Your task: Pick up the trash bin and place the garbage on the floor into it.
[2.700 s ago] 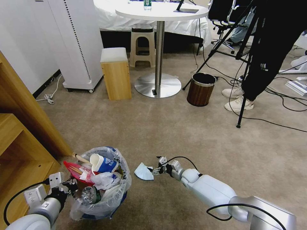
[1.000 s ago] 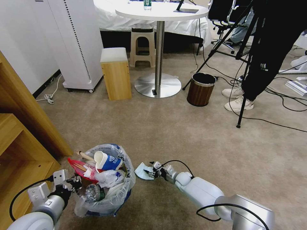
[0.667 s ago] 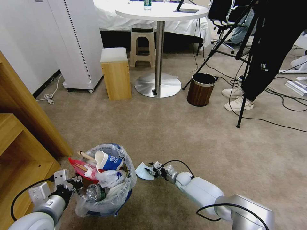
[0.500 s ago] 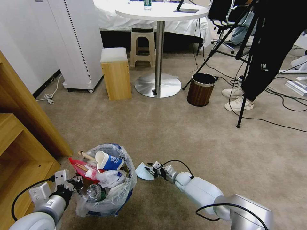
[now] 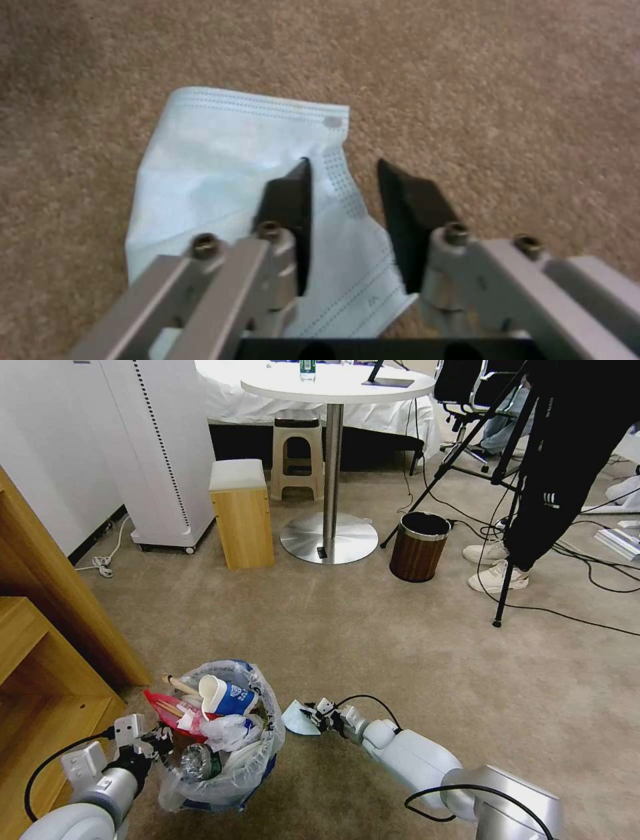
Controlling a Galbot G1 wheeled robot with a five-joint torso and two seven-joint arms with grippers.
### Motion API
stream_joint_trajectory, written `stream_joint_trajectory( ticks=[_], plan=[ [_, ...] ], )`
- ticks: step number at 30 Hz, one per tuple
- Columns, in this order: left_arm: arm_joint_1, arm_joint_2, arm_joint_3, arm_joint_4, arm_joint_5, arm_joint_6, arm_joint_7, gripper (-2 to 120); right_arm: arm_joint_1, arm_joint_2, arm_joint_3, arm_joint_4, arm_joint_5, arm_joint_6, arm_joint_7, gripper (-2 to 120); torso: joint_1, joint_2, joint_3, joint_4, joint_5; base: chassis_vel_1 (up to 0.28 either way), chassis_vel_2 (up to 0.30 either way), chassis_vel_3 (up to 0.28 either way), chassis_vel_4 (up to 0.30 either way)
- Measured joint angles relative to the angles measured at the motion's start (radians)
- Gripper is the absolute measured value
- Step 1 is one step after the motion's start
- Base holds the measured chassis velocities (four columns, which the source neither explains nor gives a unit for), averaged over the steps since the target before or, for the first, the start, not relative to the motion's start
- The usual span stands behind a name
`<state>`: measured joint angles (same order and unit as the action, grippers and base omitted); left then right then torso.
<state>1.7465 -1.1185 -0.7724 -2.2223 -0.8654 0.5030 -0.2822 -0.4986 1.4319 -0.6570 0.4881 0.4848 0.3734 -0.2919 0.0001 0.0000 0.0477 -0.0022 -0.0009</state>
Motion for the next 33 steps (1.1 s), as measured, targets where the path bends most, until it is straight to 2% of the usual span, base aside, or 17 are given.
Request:
stream_joint_trajectory(
  ticks=[3,8,10,11,14,16,17,19,29,33],
  plan=[
    [0.001,-0.001,-0.001,0.0,0.0,0.0,0.0,0,0.0,0.001,0.0,0.003,-0.005,-0.001,-0.001,44,0.0,0.0,0.0,0.0001,0.0001,0.0,0.0,0.0,0.0],
    [0.002,0.0,-0.002,-0.002,0.0,-0.001,0.001,0,0.0,-0.003,0.0,0.004,-0.008,-0.001,-0.002,56,0.0,0.0,0.0,0.0001,0.0001,0.0,0.0,0.0,0.0],
    [0.001,-0.001,-0.002,-0.002,0.0,-0.001,0.001,0,0.0,-0.006,0.0,0.001,-0.011,-0.001,-0.002,68,0.0,0.0,0.0,0.0,0.0001,0.0,0.0,0.0,0.0],
    [0.001,-0.001,-0.002,-0.002,0.0,-0.001,0.001,0,0.0,-0.006,0.0,0.001,-0.011,-0.001,-0.002,68,0.0,0.0,0.0,0.0,0.0001,0.0,0.0,0.0,0.0],
    [0.0,-0.005,0.003,-0.002,0.003,-0.003,0.003,0,0.002,-0.003,0.0,-0.015,-0.015,-0.001,-0.004,84,0.0,0.0,0.0,0.0,0.0001,0.0,0.0,0.0,0.0],
    [0.0,-0.005,0.004,-0.002,0.003,-0.003,0.003,0,0.003,-0.003,0.0,-0.016,-0.015,-0.001,-0.004,84,0.0,0.0,0.0,0.0,0.0001,0.0,0.0,0.0,0.0],
    [0.001,-0.006,0.005,-0.002,0.005,-0.003,0.004,0,0.007,0.003,0.0,-0.026,-0.015,-0.001,-0.005,92,0.0,0.0,0.0,0.0,0.0001,0.0,0.0,0.0,0.0],
    [0.003,-0.009,0.005,-0.005,0.007,-0.004,0.004,0,0.013,0.019,0.0,-0.047,-0.017,-0.001,-0.008,99,0.0,0.0,0.0,0.0,0.0001,0.0,0.0,0.0,0.0],
    [0.011,-0.02,0.005,-0.014,0.015,-0.011,0.007,0,0.01,0.058,0.0,-0.062,-0.021,0.005,-0.01,100,0.0,0.0,0.0,0.0,0.0,0.0,0.0,0.0,0.0],
    [0.011,-0.02,0.003,-0.019,0.014,-0.013,0.007,0,0.01,0.049,0.0,-0.061,-0.024,0.006,-0.016,92,0.0,0.0,0.0,0.0,0.0,0.0,0.0,0.0,0.0]
  ],
)
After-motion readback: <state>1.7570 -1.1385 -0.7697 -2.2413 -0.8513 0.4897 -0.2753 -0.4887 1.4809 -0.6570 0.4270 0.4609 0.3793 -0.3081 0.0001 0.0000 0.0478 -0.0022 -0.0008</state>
